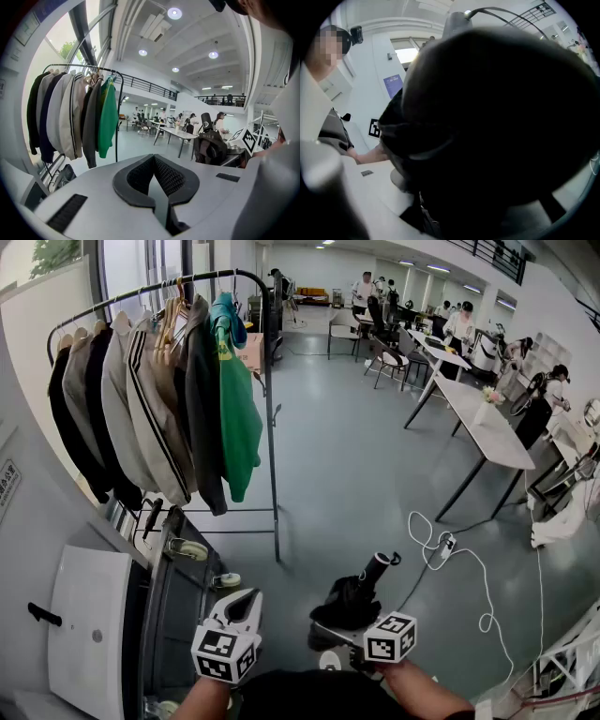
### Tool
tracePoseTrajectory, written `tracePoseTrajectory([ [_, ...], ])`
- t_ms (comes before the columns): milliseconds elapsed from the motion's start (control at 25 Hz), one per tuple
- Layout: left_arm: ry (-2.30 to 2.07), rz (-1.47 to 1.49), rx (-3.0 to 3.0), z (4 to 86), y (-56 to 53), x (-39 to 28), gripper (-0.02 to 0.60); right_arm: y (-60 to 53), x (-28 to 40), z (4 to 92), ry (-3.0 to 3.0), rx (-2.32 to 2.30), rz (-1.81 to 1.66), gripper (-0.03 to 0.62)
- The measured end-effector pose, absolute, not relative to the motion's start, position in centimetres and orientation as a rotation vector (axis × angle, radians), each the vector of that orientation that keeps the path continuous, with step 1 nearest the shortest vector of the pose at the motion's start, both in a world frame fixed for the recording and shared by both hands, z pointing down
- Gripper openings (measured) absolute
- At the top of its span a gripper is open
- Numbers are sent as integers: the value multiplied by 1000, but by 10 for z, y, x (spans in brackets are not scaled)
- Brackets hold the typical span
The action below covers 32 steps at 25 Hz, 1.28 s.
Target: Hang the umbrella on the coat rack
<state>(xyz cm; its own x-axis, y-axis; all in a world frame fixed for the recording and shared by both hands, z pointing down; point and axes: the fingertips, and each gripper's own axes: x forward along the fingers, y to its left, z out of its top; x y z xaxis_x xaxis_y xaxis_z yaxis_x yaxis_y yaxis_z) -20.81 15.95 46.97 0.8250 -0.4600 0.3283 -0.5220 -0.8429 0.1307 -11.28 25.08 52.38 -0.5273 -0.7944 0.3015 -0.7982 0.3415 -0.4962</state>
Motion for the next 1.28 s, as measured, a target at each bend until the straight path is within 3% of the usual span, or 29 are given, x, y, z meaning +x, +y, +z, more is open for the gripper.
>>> tracePoseTrajectory([
  [680, -755, 453, 2760, 478, 164, -203, 15, 255, -107, 520, -2624, 1463, 992, 252],
  [1280, -827, 444, 2732, 480, 175, -165, 15, 262, -46, 523, -2641, 1499, 1060, 252],
])
